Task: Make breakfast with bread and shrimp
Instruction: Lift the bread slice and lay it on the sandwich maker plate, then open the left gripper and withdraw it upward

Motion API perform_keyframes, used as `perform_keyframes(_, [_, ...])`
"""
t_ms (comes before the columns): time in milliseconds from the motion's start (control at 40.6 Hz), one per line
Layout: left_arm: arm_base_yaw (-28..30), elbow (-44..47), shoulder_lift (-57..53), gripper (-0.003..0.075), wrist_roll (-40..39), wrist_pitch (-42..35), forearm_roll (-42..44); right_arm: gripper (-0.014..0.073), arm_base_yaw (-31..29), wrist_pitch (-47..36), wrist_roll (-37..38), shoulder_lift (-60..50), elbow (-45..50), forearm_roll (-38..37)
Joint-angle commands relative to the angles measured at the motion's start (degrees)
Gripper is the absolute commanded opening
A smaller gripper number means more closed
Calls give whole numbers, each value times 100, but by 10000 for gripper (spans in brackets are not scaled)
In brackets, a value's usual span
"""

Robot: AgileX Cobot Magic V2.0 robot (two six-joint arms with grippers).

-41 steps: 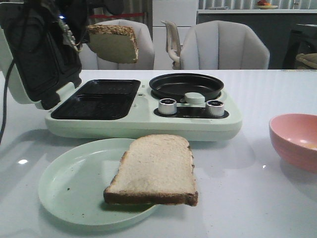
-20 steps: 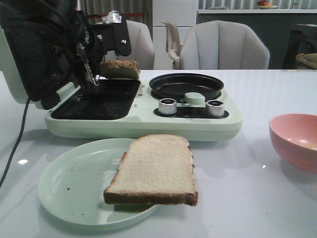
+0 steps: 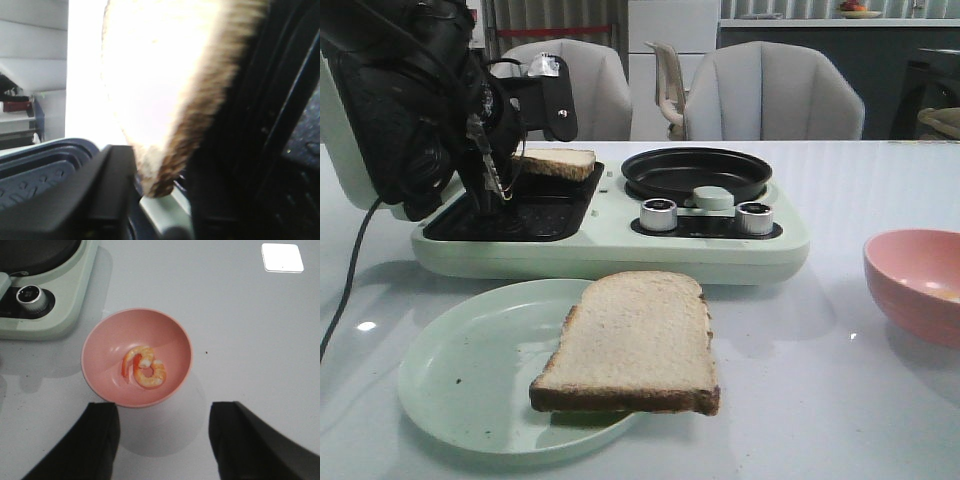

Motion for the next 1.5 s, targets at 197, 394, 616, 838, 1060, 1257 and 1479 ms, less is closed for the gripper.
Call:
perform_keyframes(197, [-3,-72,-651,519,403,424,-727,507,-42,-394,-25,26,-199,-50])
perform_keyframes(394, [-3,-22,-1287,519,2231,575,-3317,507,-42,-394,-25,26,-199,-50])
perform_keyframes(616, [-3,-22,-2165,519,4154,1248,-6406,507,-42,-394,-25,26,-199,-50])
perform_keyframes(838, [-3,-22,-3158,519,4450,2184,-8503,507,-42,-394,-25,26,-199,-50])
perform_keyframes(1060, [-3,218,-4177,519,4450,2611,-9313,507,-42,-394,-25,26,-199,-50])
perform_keyframes(1257, [-3,1026,-5207,519,4425,2550,-9576,507,-42,-394,-25,26,-199,-50])
perform_keyframes(1479, [-3,1944,-6404,518,4373,2550,-9554,507,-42,-394,-25,26,-199,-38])
